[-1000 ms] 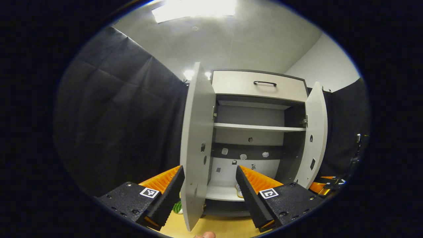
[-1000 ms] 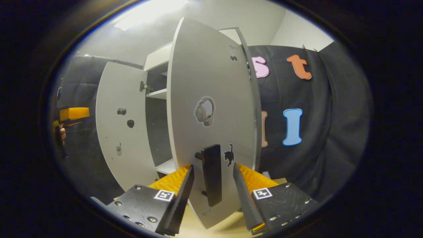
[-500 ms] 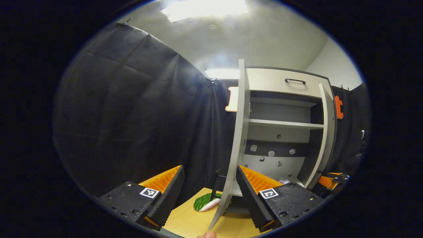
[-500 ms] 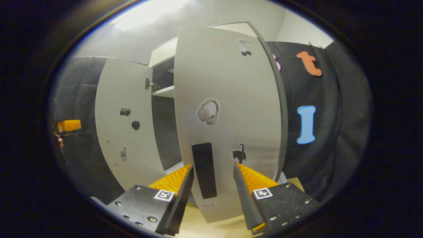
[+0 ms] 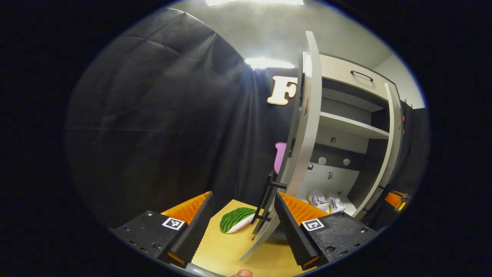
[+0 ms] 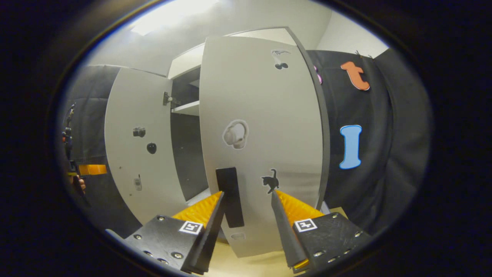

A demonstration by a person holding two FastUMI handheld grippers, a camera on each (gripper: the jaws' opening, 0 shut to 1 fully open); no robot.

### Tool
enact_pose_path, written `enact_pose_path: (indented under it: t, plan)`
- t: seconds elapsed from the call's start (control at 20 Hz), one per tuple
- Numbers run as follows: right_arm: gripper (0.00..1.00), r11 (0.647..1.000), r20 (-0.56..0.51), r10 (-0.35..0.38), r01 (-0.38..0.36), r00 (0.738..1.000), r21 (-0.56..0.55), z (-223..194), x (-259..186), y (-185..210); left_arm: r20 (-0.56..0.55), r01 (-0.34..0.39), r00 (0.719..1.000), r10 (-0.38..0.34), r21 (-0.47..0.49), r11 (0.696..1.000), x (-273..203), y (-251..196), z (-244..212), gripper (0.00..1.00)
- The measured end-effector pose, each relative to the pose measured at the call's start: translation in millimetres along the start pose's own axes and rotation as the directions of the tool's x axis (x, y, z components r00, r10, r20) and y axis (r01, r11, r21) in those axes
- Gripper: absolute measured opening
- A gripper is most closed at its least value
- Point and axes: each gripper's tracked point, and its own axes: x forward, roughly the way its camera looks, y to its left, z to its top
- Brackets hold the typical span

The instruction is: Grab one shoe with the right hand and put it into the shoe cabinet, grab the other shoe with the left hand and put it into the shoe cabinet; then close the right door with the right hand and the left door with the left hand.

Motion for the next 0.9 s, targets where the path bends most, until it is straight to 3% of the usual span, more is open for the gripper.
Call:
enact_pose_path:
  t: [0.25, 0.3, 0.4, 0.45, 0.5, 0.55, 0.7, 0.85, 0.9]
  plan:
    - [0.72, 0.999, 0.0, -0.034, 0.034, 0.999, 0.001, -1, 3, -11, -0.031, 0.021, 0.999, -0.021, 0.01, 1.0, 9, -4, -10, 0.95]
    - [0.67, 0.999, -0.002, -0.038, 0.038, 0.999, 0.002, -2, 4, -13, -0.037, 0.018, 0.999, -0.017, 0.023, 1.0, 14, -3, -10, 1.0]
    - [0.72, 0.999, -0.008, -0.042, 0.043, 0.999, 0.005, -5, 7, -15, -0.049, 0.028, 0.998, -0.026, 0.034, 0.999, 16, -9, -11, 0.94]
    - [0.72, 0.999, -0.012, -0.041, 0.041, 0.999, 0.008, -7, 9, -14, -0.052, 0.037, 0.998, -0.035, 0.036, 0.999, 14, -10, -12, 0.87]
    - [0.67, 0.999, -0.014, -0.04, 0.04, 0.999, 0.01, -9, 11, -13, -0.053, 0.048, 0.998, -0.046, 0.039, 0.998, 14, -13, -11, 0.87]
    - [0.67, 0.999, -0.016, -0.035, 0.036, 0.999, 0.014, -10, 13, -11, -0.057, 0.063, 0.997, -0.06, 0.042, 0.997, 13, -18, -12, 0.92]
    - [0.72, 1.0, -0.02, -0.02, 0.02, 1.0, 0.015, -12, 17, -6, -0.074, 0.131, 0.989, -0.127, 0.047, 0.99, 9, -43, -18, 0.92]
    - [0.72, 1.0, -0.022, -0.015, 0.015, 1.0, 0.008, -15, 19, -5, -0.098, 0.218, 0.972, -0.213, 0.04, 0.975, 9, -76, -27, 0.92]
    - [0.67, 1.0, -0.021, -0.019, 0.019, 1.0, 0.005, -14, 18, -7, -0.105, 0.243, 0.966, -0.238, 0.037, 0.969, 9, -85, -29, 0.92]
